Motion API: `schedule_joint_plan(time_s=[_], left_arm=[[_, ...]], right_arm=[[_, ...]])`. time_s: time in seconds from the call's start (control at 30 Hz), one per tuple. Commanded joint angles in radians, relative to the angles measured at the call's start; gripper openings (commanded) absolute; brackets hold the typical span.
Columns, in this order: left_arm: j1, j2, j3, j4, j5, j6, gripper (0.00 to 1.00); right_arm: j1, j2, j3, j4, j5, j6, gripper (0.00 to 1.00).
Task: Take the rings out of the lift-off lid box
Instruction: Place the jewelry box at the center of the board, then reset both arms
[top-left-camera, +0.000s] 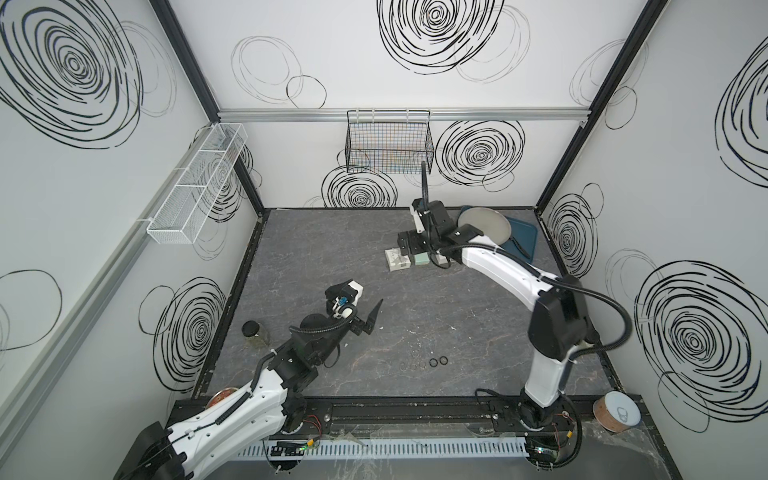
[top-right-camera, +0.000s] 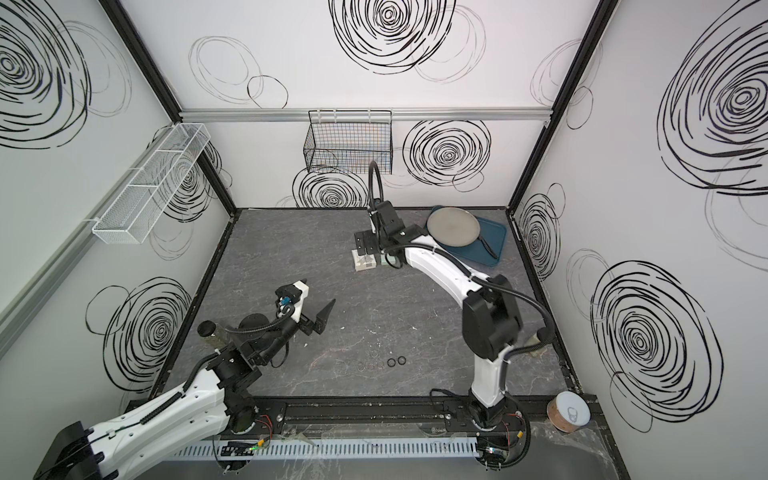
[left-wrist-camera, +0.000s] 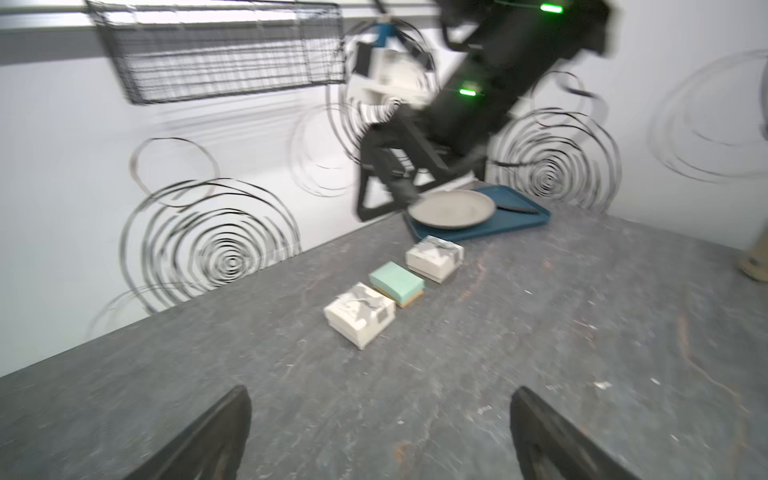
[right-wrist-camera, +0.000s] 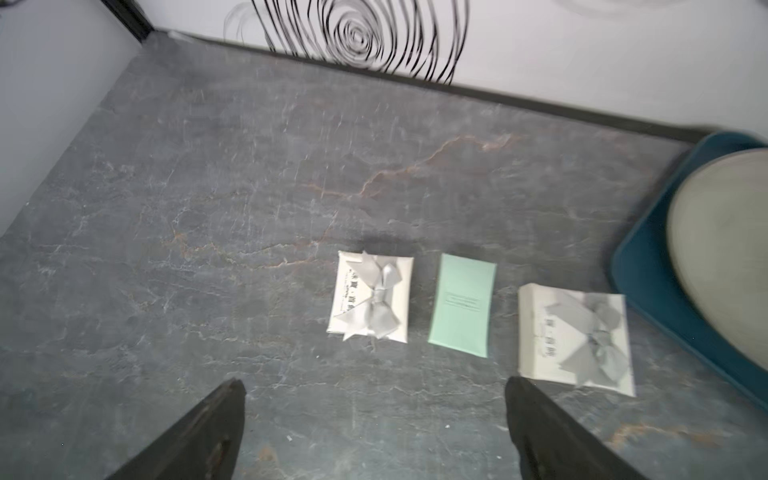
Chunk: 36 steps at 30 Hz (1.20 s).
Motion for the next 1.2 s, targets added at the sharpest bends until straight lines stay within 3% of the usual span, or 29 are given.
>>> schedule_joint_plan(time_s=[0.0, 0.1, 0.27, 0.47, 0.7, 0.83, 0.9, 1.03, 1.13, 1.17], left_arm=[[0.101, 0.017, 0.029, 0.086, -0.135, -0.073, 0.99], [0.218, 0.046, 0.012, 0.136, -0.076, -0.124, 1.00], [0.335, 0.137, -0.045, 0.296, -0.072, -0.137, 1.00], [0.369, 0.246, -0.047, 0.366, -0.128, -0.051, 1.00], [0.453, 0.428, -0.095, 0.557, -0.115, -0.032, 1.00], [0.470, 0.561, -0.084, 0.660, -0.107, -0.011, 1.00], [0.484, 0.603, -0.068, 0.675, -0.097, -0.009, 1.00], [0.567, 0.713, -0.061, 0.763, 0.008, -0.072, 1.00], [0.629, 0.777, -0.060, 0.827, 0.129, -0.105, 1.00], [0.630, 0.766, -0.056, 0.791, 0.132, -0.102, 1.00]], right_arm=[[-0.021, -0.217, -0.317, 0.380, 0.103, -0.092, 1.00], [-0.070, -0.436, -0.600, 0.567, 0.159, -0.129, 1.00], [-0.188, -0.716, -0.948, 0.752, 0.254, -0.217, 1.00], [-0.378, -0.839, -1.187, 0.936, 0.241, -0.197, 1.00], [-0.541, -0.664, -1.281, 1.184, 0.139, -0.163, 1.00], [-0.580, -0.498, -1.243, 1.280, 0.128, -0.174, 1.00], [-0.616, -0.429, -1.209, 1.292, 0.061, -0.159, 1.00], [-0.635, -0.222, -1.168, 1.416, 0.007, -0.176, 1.00], [-0.642, -0.262, -1.117, 1.256, 0.003, -0.145, 1.00], [-0.645, -0.245, -1.127, 1.297, 0.006, -0.148, 1.00]])
